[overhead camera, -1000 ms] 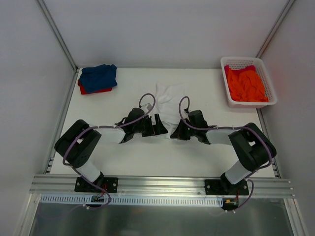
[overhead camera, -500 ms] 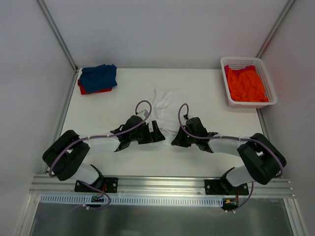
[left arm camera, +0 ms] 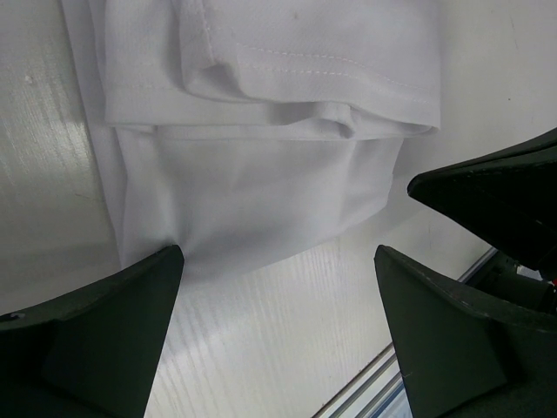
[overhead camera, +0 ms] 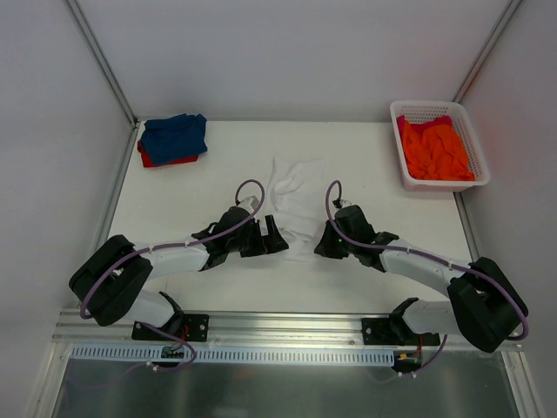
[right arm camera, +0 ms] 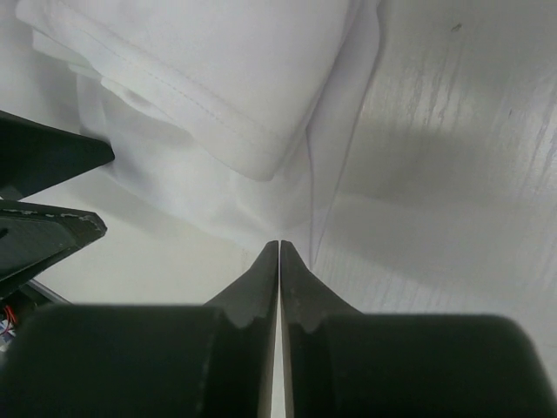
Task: Fold and stack the t-shirts
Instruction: Fold the tshirt
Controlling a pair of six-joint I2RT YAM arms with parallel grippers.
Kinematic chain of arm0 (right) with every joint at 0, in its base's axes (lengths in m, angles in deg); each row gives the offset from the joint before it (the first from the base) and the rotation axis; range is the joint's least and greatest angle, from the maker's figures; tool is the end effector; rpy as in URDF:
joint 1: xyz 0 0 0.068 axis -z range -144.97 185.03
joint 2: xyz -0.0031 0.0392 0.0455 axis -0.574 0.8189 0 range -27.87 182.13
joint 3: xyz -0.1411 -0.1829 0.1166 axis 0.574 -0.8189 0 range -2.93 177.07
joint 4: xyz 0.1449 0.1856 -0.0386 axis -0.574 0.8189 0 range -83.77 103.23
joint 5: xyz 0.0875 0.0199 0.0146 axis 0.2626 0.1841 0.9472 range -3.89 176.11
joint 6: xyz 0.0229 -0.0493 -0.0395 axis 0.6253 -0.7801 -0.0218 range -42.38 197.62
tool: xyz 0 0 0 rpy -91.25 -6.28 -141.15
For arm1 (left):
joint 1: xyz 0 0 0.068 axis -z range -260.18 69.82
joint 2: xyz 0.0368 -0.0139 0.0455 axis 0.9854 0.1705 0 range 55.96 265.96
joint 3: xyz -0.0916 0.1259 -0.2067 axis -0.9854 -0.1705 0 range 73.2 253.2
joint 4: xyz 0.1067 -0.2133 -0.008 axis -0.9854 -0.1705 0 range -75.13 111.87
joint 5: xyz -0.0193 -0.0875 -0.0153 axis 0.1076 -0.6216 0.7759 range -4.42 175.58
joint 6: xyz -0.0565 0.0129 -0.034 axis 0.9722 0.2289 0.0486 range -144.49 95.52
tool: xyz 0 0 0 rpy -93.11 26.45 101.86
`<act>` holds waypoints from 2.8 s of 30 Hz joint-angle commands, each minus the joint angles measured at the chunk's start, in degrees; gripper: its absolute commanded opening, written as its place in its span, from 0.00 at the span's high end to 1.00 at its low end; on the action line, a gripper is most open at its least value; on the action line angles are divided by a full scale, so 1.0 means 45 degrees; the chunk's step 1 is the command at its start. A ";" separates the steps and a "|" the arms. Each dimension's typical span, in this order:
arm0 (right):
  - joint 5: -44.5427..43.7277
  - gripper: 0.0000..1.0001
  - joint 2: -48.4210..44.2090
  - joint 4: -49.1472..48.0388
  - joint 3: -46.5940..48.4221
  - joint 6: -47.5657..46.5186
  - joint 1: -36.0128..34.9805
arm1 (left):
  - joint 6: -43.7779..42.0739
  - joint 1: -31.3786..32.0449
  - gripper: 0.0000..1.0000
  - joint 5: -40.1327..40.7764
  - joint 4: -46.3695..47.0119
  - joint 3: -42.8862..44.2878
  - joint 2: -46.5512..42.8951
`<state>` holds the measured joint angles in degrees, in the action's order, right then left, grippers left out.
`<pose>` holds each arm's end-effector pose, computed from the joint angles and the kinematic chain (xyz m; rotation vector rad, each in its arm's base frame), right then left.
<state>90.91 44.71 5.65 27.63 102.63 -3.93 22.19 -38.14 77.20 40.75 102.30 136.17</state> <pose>0.1875 0.1573 0.1641 -0.3342 2.3610 0.6543 0.1954 -0.1868 0.1576 -0.0001 2.3203 -1.0157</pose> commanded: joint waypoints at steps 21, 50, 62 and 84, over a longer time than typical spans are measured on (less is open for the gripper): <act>0.0145 1.00 0.3148 -0.0613 0.2758 -0.0403 -0.0717 | -0.0372 0.0110 0.06 0.0163 -0.0503 0.0056 0.0165; 0.0184 1.00 0.4635 0.0655 0.5551 -0.1848 0.0084 | -0.0333 0.0149 0.06 0.0163 -0.0483 -0.0315 0.0028; -0.0246 1.00 0.4457 0.1105 0.5941 -0.2296 0.0142 | -0.0333 0.0267 0.06 0.0125 -0.0425 -0.0217 0.0087; 0.0106 1.00 0.3677 0.1554 0.6235 -0.2161 -0.0541 | -0.0314 0.0286 0.06 0.0163 -0.0503 -0.0139 0.0145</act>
<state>91.04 64.58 12.14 55.35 92.75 -5.18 21.99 -37.40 77.20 40.68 102.17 136.21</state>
